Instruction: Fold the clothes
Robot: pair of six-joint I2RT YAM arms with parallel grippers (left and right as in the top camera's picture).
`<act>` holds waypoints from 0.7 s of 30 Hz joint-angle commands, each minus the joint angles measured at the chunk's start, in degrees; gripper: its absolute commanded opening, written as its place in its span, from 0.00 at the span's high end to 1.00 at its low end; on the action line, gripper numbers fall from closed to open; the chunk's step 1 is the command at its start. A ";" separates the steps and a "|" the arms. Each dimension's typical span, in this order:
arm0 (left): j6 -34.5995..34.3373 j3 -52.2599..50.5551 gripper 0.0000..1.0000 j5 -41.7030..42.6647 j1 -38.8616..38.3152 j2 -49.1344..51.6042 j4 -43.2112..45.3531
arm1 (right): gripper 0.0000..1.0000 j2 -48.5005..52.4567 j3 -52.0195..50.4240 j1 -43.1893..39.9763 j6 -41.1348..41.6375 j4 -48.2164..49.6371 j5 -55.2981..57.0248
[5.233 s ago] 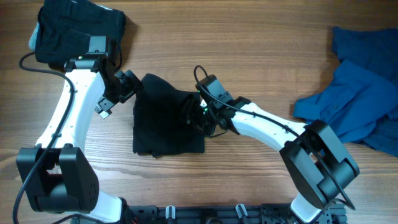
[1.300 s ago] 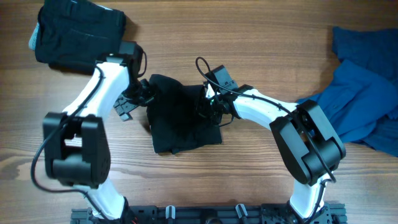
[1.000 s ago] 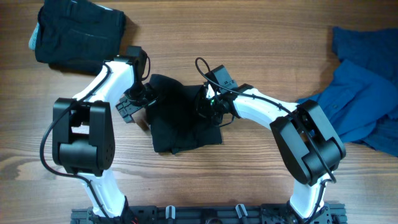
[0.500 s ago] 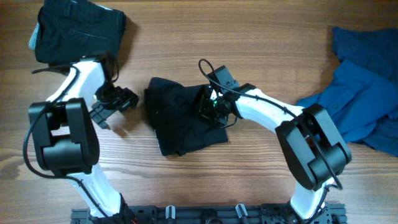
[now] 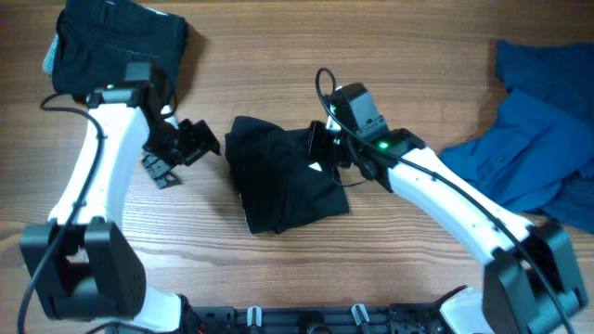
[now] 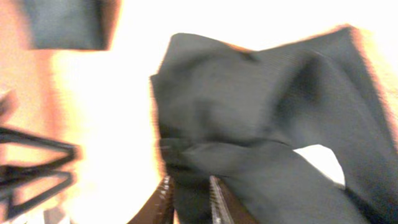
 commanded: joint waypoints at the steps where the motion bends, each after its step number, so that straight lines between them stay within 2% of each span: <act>1: 2.25 0.20 0.64 6.99 -5.81 -0.90 0.76 | 0.67 -2.93 -0.07 -0.85 -2.71 2.75 -6.49; 3: 2.25 -1.88 0.85 10.84 -9.27 -0.85 3.30 | 0.57 -4.15 -0.07 -2.86 -2.69 2.86 -7.58; 4: 2.23 -3.02 0.91 12.33 -10.84 -0.85 4.72 | 0.51 -4.79 -0.07 -4.11 -2.71 2.43 -8.50; 6: 0.48 -5.29 0.96 13.79 -13.66 -0.85 7.67 | 0.43 -5.81 -0.07 -6.88 -2.75 2.08 -11.43; 9: -2.99 -9.01 0.96 13.92 -17.35 -0.85 13.35 | 0.40 -6.19 -0.07 -11.39 -5.40 3.15 -17.79; 11: -5.55 -12.00 0.96 13.92 -19.69 -0.85 17.92 | 0.44 -5.57 -0.07 -13.35 -5.99 3.50 -20.50; 13: -7.72 -14.60 0.96 13.90 -21.38 -0.85 21.59 | 0.49 -4.55 -0.07 -13.53 -7.21 3.78 -21.90; 17: -11.58 -19.61 0.96 13.90 -22.80 -0.85 26.93 | 0.51 -1.11 -0.07 -13.33 -6.91 5.35 -22.08; 21: -12.63 -23.93 0.96 13.81 -22.62 -0.79 31.43 | 0.52 3.30 -0.07 -13.31 -5.40 10.91 -25.77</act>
